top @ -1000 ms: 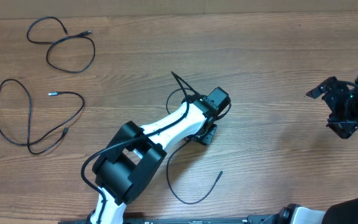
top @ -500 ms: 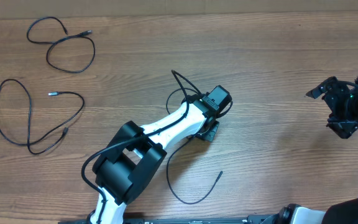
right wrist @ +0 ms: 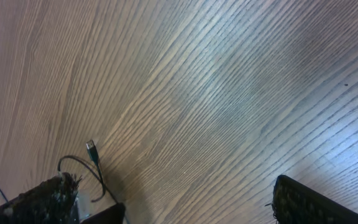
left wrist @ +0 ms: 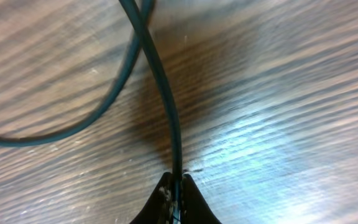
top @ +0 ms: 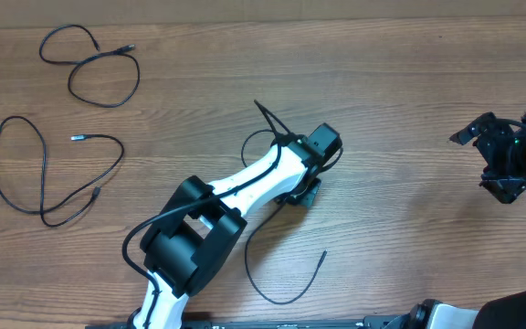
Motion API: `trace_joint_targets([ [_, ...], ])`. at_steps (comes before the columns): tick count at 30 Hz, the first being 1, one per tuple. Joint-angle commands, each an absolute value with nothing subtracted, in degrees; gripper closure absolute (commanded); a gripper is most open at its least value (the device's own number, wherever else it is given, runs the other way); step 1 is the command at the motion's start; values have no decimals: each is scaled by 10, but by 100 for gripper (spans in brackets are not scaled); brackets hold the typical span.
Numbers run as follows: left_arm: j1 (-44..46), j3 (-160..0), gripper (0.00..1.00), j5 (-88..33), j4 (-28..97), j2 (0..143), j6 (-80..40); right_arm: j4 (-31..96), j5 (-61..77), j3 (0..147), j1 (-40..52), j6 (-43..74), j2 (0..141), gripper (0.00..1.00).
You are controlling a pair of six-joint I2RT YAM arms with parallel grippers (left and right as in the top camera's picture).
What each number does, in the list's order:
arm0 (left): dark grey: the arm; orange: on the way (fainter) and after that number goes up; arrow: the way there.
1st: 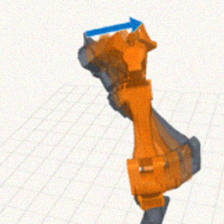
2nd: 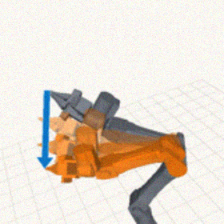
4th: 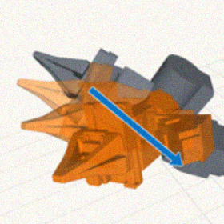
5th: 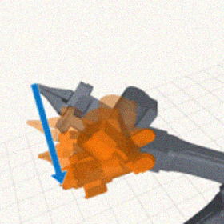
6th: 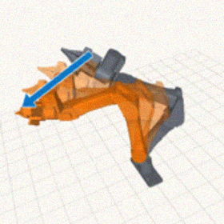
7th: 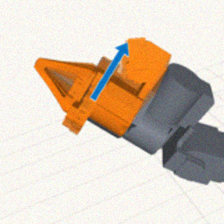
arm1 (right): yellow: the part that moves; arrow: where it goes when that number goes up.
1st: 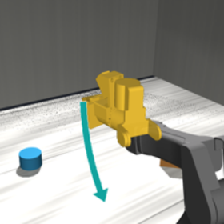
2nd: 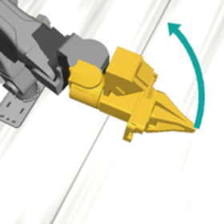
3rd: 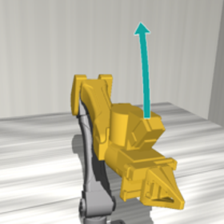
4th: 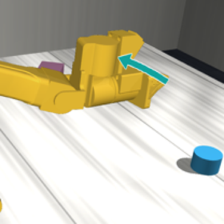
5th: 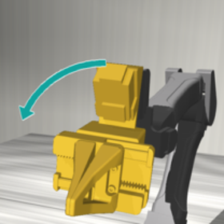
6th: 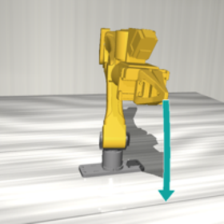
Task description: Untangle cables
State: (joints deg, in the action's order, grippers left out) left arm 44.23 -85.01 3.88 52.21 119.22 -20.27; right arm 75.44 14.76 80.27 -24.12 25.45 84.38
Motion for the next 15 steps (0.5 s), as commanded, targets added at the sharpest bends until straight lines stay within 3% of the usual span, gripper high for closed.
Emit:
trace_joint_targets([
  [1, 439, -929, 96, 24, 545, 1177, -236, 751, 146, 811, -241, 256, 840, 0],
  [9, 399, -986, 96, -176, 548, 1102, -212, 751, 146, 811, -241, 256, 840, 0],
  [15, 351, -986, 96, -390, 548, 1077, -151, 751, 146, 811, -241, 256, 840, 0],
])
